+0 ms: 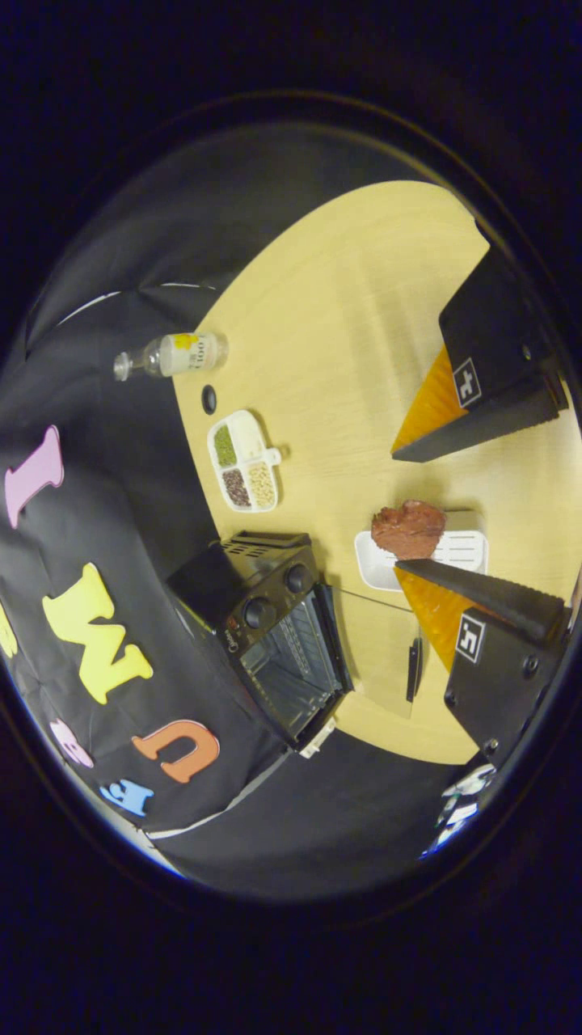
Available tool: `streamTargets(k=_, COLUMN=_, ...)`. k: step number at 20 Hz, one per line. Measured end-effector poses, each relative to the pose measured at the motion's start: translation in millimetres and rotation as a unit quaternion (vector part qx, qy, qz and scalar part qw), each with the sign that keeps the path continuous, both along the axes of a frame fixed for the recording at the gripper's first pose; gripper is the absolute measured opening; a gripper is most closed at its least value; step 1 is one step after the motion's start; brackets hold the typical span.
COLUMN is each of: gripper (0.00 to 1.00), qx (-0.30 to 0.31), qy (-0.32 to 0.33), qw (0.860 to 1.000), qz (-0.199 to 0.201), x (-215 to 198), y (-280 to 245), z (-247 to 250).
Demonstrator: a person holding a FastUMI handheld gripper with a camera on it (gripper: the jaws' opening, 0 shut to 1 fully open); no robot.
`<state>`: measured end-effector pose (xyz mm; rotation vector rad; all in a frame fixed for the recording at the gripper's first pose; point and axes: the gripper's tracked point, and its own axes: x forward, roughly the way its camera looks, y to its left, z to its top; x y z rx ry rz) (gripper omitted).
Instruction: Open the toaster oven, put the food inside, and close the toaster oven door.
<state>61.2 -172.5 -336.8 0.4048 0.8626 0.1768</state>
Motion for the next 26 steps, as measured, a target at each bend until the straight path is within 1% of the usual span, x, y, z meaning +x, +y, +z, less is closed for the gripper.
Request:
streamTargets(k=1, gripper=0.75, qx=0.021, qy=0.011, qw=1.000, qz=-0.001, x=1, y=2, z=-6)
streamTargets(k=2, gripper=0.64, qx=0.040, qy=0.019, qw=0.999, qz=-0.001, x=2, y=4, z=-9)
streamTargets(k=3, gripper=0.56, qx=0.058, qy=0.025, qw=0.998, qz=-0.003, x=2, y=7, z=-11)
streamTargets(k=4, gripper=0.48, qx=0.079, qy=0.039, qw=0.996, qz=-0.016, x=2, y=7, z=-16)
streamTargets(k=5, gripper=0.31, qx=0.102, qy=0.039, qw=0.994, qz=-0.027, x=2, y=9, z=-16)
streamTargets(k=6, gripper=0.15, qx=0.111, qy=0.040, qw=0.993, qz=-0.023, x=-1, y=12, z=-12)
streamTargets(k=7, gripper=0.12, qx=0.104, qy=0.034, qw=0.994, qz=-0.017, x=-5, y=11, z=-10)
streamTargets(k=9, gripper=0.10, qx=0.086, qy=0.016, qw=0.996, qz=-0.013, x=-6, y=11, z=-2)
streamTargets(k=12, gripper=0.10, qx=0.031, qy=-0.023, qw=0.999, qz=-0.004, x=-16, y=9, z=20)
streamTargets(k=14, gripper=0.10, qx=-0.001, qy=-0.049, qw=0.999, qz=0.008, x=-21, y=16, z=36)
streamTargets(k=16, gripper=0.10, qx=-0.031, qy=-0.070, qw=0.997, qz=0.029, x=-26, y=29, z=47)
streamTargets(k=19, gripper=0.10, qx=-0.088, qy=-0.099, qw=0.990, qz=0.057, x=-32, y=45, z=60)
streamTargets(k=22, gripper=0.09, qx=-0.138, qy=-0.128, qw=0.979, qz=0.080, x=-35, y=69, z=69)
streamTargets(k=26, gripper=0.08, qx=-0.173, qy=-0.160, qw=0.966, qz=0.110, x=-35, y=110, z=78)
